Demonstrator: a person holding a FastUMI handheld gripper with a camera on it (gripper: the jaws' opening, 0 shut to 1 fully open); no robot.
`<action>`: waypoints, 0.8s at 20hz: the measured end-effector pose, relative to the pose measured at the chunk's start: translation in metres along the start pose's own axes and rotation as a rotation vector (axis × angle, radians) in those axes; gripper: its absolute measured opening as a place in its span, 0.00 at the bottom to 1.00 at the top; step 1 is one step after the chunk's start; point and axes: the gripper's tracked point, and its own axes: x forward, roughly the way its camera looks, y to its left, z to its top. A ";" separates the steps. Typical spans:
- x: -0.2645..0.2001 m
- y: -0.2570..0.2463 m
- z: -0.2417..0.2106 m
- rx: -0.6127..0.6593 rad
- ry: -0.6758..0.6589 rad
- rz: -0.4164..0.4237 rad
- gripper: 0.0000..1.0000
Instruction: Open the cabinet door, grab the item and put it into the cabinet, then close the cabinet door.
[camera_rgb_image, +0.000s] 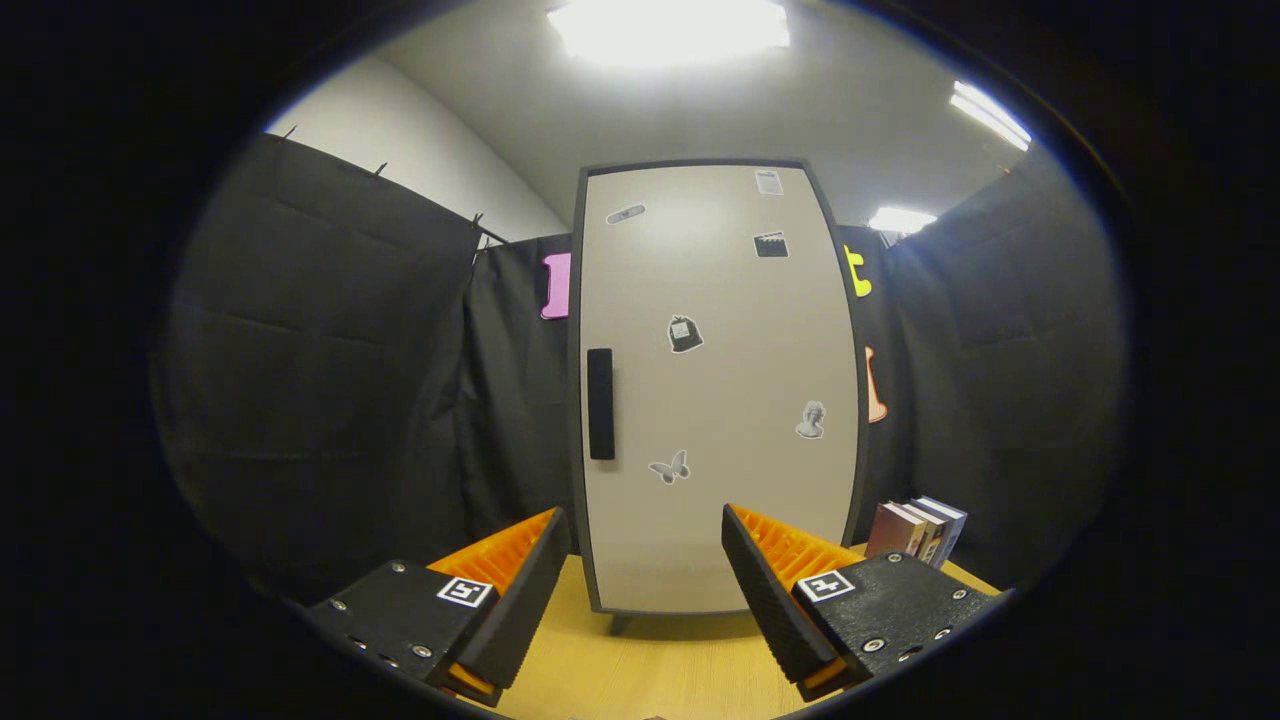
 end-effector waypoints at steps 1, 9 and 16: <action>0.010 0.003 0.005 -0.001 -0.005 0.009 0.94; 0.089 0.028 0.020 0.000 0.020 0.053 0.94; 0.153 0.033 0.028 0.028 0.033 0.052 0.94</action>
